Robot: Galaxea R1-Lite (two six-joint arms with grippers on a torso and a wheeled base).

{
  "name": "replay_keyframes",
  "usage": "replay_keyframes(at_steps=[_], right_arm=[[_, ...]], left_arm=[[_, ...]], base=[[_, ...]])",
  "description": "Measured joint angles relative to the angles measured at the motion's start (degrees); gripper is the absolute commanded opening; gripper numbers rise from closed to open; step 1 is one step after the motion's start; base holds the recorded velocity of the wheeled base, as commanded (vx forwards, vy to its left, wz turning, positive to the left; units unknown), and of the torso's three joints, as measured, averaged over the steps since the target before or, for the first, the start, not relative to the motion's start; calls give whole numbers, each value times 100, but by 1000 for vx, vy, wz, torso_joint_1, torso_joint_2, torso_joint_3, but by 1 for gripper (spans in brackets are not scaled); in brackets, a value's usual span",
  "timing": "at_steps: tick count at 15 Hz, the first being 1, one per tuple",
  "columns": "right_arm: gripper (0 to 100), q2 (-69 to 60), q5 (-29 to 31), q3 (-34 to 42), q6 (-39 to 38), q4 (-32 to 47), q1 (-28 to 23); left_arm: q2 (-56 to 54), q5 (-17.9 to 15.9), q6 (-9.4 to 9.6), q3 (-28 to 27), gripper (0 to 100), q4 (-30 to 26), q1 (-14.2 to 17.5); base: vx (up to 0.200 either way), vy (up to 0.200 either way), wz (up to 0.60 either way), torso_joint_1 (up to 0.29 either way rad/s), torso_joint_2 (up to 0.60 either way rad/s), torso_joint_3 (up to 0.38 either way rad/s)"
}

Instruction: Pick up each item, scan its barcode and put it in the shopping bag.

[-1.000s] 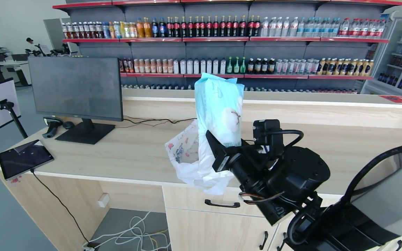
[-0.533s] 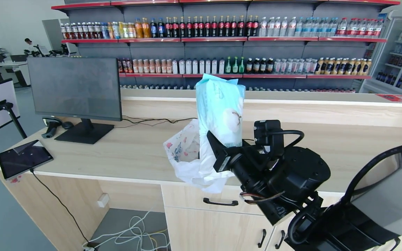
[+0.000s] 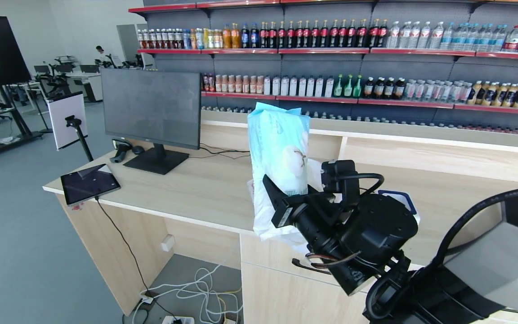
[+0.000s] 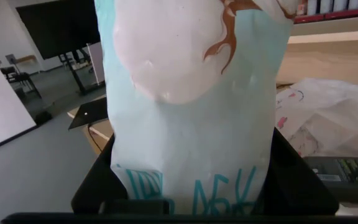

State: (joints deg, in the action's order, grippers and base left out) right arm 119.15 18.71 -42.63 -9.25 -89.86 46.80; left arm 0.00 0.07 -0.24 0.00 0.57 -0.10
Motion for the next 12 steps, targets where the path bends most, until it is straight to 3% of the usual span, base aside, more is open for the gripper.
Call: replay_keyframes(at_steps=[3, 9, 12], right_arm=[[0, 179, 4, -144, 0, -16, -207], [0, 664, 59, -740, -5, -6, -1387], [0, 883, 191, -1114, -130, -13, -1610]], left_arm=[[0, 0, 2, 0, 100, -6, -4], [0, -5, 6, 0, 100, 0, 0], [0, 0, 15, 0, 100, 9, 0]], base=[[0, 0, 0, 0, 0, 0], [0, 0, 0, 0, 0, 0], [0, 0, 0, 0, 0, 0]])
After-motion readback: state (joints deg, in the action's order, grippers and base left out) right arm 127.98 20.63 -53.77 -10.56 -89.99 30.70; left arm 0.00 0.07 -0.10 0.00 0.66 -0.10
